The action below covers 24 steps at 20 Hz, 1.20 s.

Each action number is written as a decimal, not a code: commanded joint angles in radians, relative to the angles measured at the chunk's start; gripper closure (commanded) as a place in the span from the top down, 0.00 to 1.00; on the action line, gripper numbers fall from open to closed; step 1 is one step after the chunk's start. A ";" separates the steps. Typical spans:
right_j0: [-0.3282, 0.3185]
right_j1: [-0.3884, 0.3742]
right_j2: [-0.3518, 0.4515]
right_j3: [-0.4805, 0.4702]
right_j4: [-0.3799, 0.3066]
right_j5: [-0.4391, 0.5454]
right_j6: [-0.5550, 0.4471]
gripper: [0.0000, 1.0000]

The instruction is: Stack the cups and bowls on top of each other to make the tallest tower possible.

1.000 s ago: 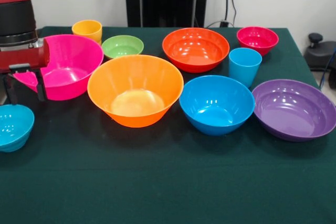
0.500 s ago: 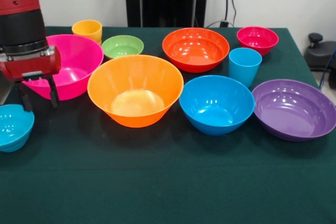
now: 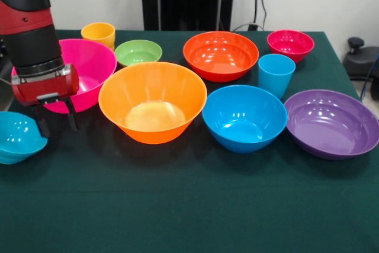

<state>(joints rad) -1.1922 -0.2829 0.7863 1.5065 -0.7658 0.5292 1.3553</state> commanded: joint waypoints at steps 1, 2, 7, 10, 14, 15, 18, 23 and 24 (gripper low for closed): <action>-0.008 0.069 0.035 -0.089 -0.047 0.084 -0.341 1.00; -0.012 0.066 0.035 -0.084 -0.048 0.086 -0.341 1.00; -0.020 0.060 0.041 -0.076 -0.054 0.093 -0.335 1.00; -0.018 0.058 0.045 -0.074 -0.056 0.095 -0.330 1.00; -0.017 0.044 0.045 -0.067 -0.053 0.102 -0.318 1.00; -0.016 0.041 0.044 -0.067 -0.053 0.103 -0.315 1.00; -0.015 0.032 0.044 -0.069 -0.051 0.107 -0.313 1.00; -0.014 0.049 0.047 -0.093 -0.057 0.107 -0.333 1.00; -0.014 0.051 0.048 -0.097 -0.057 0.109 -0.335 1.00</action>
<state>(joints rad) -1.2347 -0.2396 0.8169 1.5019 -0.7702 0.5294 1.3553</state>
